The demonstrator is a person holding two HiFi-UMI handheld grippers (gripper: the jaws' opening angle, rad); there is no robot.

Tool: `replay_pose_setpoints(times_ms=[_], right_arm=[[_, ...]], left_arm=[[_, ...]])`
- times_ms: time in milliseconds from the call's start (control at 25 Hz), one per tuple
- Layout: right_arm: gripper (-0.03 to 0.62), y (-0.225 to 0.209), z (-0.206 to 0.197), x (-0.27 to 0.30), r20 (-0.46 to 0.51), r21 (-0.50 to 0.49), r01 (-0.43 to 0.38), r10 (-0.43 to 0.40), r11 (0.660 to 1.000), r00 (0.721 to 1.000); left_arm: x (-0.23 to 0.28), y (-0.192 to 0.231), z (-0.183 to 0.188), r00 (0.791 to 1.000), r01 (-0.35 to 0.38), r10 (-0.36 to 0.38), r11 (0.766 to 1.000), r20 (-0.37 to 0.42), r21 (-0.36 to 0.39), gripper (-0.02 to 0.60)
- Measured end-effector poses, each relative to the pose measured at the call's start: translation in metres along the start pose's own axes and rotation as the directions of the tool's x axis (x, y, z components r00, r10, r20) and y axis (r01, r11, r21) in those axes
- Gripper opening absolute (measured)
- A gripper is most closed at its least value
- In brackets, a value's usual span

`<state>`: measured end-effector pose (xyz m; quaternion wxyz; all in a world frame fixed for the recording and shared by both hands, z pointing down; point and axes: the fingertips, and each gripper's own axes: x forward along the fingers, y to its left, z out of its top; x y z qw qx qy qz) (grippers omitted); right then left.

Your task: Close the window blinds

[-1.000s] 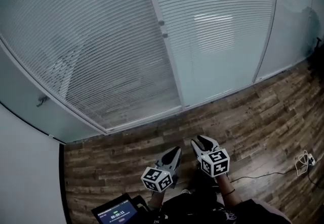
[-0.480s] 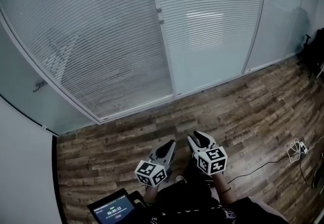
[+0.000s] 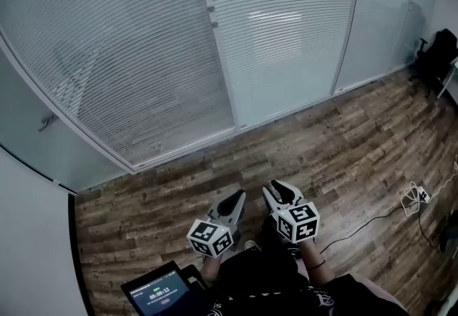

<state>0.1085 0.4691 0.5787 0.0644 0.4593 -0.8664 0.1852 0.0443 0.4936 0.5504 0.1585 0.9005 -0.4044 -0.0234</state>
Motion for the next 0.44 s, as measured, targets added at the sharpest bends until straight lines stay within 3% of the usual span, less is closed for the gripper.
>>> replay_pose_setpoints(times_ms=[440], right_arm=[[0.135, 0.006, 0.004, -0.003, 0.002, -0.019, -0.001, 0.001, 1.000, 1.000]], left_arm=[[0.005, -0.011, 0.004, 0.999, 0.038, -0.038, 0.999, -0.004, 0.008, 0.006]])
